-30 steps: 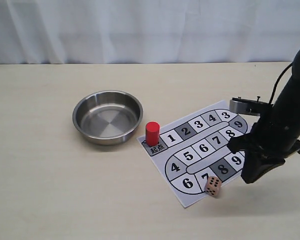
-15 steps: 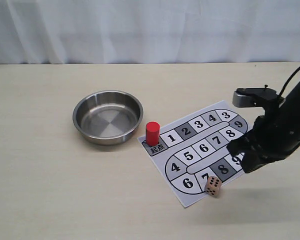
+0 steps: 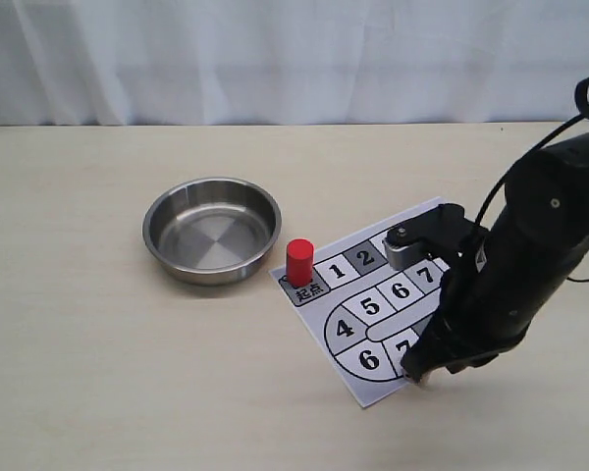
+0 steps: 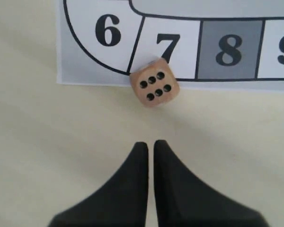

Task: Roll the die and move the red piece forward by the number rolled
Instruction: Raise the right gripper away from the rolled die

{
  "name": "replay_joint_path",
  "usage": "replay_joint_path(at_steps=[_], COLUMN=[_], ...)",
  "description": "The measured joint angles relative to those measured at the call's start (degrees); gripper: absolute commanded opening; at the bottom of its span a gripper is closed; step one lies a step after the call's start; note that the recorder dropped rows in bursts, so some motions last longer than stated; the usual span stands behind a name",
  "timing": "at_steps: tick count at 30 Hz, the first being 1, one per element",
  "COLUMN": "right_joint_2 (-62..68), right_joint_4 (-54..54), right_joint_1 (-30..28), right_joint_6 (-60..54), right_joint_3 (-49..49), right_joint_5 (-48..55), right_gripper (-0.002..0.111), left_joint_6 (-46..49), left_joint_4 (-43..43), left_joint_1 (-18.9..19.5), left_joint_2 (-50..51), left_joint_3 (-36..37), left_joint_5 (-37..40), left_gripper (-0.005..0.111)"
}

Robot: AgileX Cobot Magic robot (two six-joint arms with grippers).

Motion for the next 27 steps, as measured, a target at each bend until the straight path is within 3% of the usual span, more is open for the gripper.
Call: replay_joint_path(at_steps=[9,27], right_joint_2=[0.0,5.0], right_joint_4=[-0.6,-0.6], right_joint_1=[0.0,0.0], right_joint_6=[0.2,0.3], right_joint_3=[6.2,10.8], right_joint_5=[-11.3,-16.5], right_gripper=[0.004,0.004], left_joint_6=[0.0,0.0], left_joint_4=[0.0,0.0], left_joint_1=[0.0,0.0], left_joint_2=[0.0,0.0], left_joint_3=[0.0,0.0], left_joint_5=[0.0,0.0], left_gripper=[0.000,0.000])
